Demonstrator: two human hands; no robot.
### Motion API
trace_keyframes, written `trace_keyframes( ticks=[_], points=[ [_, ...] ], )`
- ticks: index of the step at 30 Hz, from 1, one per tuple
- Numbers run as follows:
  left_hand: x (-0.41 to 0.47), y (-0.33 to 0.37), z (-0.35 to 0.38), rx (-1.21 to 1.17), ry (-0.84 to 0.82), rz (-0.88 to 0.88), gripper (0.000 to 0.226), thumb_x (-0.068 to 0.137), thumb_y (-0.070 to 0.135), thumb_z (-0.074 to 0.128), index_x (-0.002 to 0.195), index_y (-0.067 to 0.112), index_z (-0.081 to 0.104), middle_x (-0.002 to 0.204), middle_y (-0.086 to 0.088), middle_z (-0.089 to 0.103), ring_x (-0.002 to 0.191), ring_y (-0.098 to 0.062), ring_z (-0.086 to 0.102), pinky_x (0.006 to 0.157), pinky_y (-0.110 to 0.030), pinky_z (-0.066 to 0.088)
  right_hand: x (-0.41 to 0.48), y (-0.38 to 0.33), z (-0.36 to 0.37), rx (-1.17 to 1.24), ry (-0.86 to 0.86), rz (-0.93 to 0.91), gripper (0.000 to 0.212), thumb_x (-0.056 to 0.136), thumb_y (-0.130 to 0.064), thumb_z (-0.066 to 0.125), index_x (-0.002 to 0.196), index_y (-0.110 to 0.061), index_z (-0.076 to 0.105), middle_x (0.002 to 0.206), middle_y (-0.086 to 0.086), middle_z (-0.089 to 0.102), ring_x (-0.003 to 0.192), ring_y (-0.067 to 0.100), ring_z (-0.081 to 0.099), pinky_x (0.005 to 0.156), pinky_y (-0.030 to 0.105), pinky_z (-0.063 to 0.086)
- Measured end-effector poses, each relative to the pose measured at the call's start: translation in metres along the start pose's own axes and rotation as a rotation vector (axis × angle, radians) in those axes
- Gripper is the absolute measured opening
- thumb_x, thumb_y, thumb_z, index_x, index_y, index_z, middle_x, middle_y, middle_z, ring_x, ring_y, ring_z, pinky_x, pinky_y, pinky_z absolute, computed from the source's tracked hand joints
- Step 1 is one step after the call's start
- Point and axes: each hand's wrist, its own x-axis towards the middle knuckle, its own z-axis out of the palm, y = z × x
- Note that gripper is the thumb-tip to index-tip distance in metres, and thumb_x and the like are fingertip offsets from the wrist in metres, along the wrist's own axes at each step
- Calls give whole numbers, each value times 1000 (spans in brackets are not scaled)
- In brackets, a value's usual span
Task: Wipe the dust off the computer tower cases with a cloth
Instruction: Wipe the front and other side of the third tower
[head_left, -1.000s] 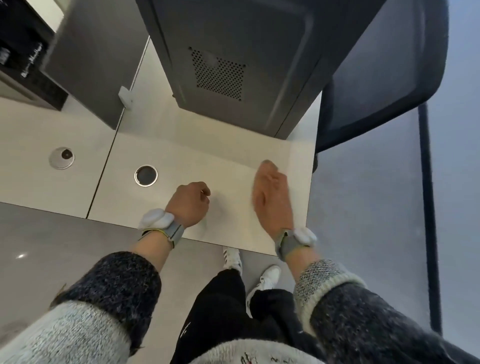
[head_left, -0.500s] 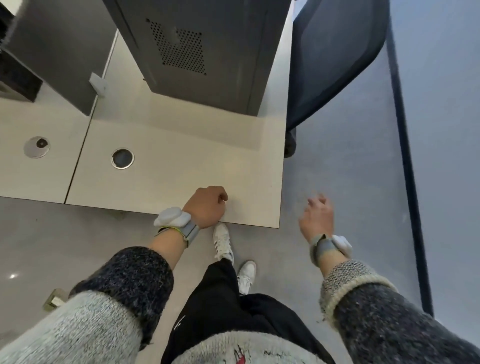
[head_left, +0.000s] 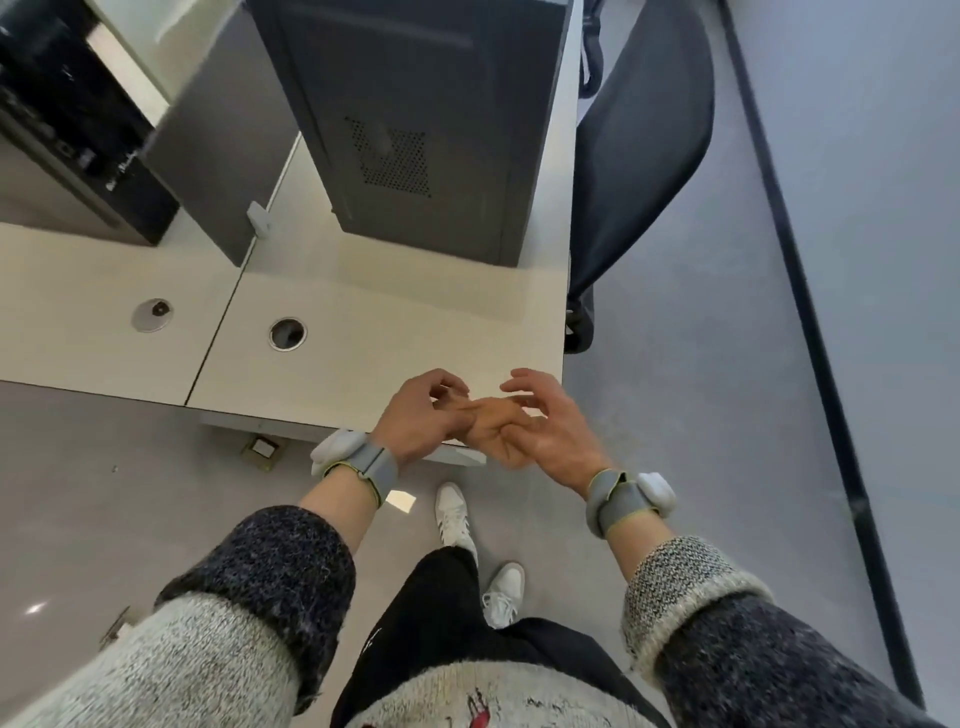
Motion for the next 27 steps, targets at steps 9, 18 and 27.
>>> trace_keyframes(
  ticks=[9,18,27],
  points=[
    [-4,-22,-42,82,-7,80,45,73,30,84,115,37,72,100,-1,67,89,-16,68,94,-41,59,18,-16,40,-269,130,-112,25,83,-23,81,84,-31,57,90,-9,61,87,12,57,79,22,47],
    [51,-42,-89,313,-257,123,18,83,40,84,97,29,79,117,12,69,107,-7,59,96,-32,44,59,-42,47,-57,-115,222,14,94,-6,66,102,-16,61,62,-9,56,60,11,47,55,24,40],
    [87,-56,-30,341,-410,104,30,86,39,80,90,24,54,88,1,65,79,-19,59,67,-34,41,54,0,14,-118,95,548,27,89,-35,82,113,-30,69,108,6,71,92,17,69,73,30,58]
  ],
)
